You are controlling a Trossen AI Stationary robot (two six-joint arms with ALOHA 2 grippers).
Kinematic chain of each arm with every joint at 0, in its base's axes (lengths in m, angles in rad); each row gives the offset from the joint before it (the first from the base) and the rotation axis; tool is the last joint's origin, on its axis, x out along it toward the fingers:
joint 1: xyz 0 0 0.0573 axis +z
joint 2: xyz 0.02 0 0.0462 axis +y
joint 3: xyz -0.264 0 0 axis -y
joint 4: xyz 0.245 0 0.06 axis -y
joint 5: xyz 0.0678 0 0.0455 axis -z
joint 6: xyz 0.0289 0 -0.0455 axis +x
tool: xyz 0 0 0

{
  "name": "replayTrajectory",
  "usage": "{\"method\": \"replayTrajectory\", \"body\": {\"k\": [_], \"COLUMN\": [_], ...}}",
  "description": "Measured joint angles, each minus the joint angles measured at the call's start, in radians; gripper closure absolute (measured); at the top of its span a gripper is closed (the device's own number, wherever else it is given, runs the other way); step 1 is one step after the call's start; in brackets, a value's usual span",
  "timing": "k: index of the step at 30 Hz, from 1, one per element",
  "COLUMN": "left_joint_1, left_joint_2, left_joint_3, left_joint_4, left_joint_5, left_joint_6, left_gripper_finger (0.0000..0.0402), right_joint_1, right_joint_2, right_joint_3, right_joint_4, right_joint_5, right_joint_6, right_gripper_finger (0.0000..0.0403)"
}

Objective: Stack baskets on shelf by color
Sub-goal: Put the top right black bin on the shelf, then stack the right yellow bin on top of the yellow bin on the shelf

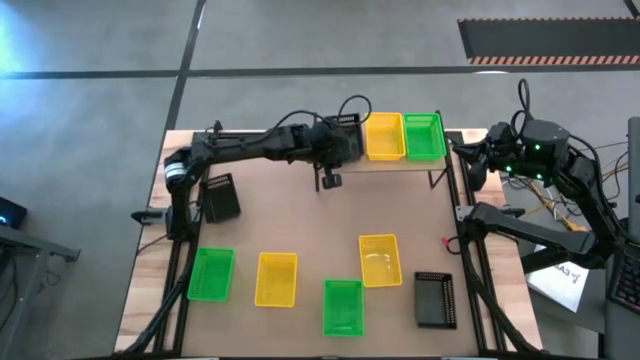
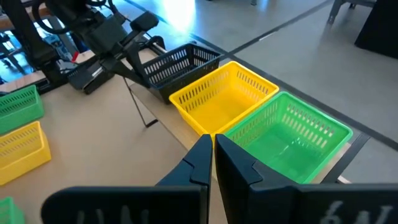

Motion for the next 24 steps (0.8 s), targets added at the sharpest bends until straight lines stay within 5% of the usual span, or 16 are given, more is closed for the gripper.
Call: {"method": "replayTrajectory", "body": {"k": [16, 24], "left_joint_1": [0.022, -0.008], "left_joint_2": [0.0, -0.075], "left_joint_3": [-0.023, -0.02], "left_joint_4": [0.078, 0.081], "left_joint_5": [-0.015, -0.014], "left_joint_6": [0.017, 0.014], "left_gripper_finger": [0.0308, 0.0294], "right_joint_1": [0.0, 0.0], "right_joint_2": [0.0, 0.0], "right_joint_3": [-0.031, -0.074], "right_joint_4": [0.001, 0.008], "right_joint_5": [0.001, -0.027], "right_joint_6": [0.03, 0.038], "right_gripper_finger": [0.0392, 0.0392]}}
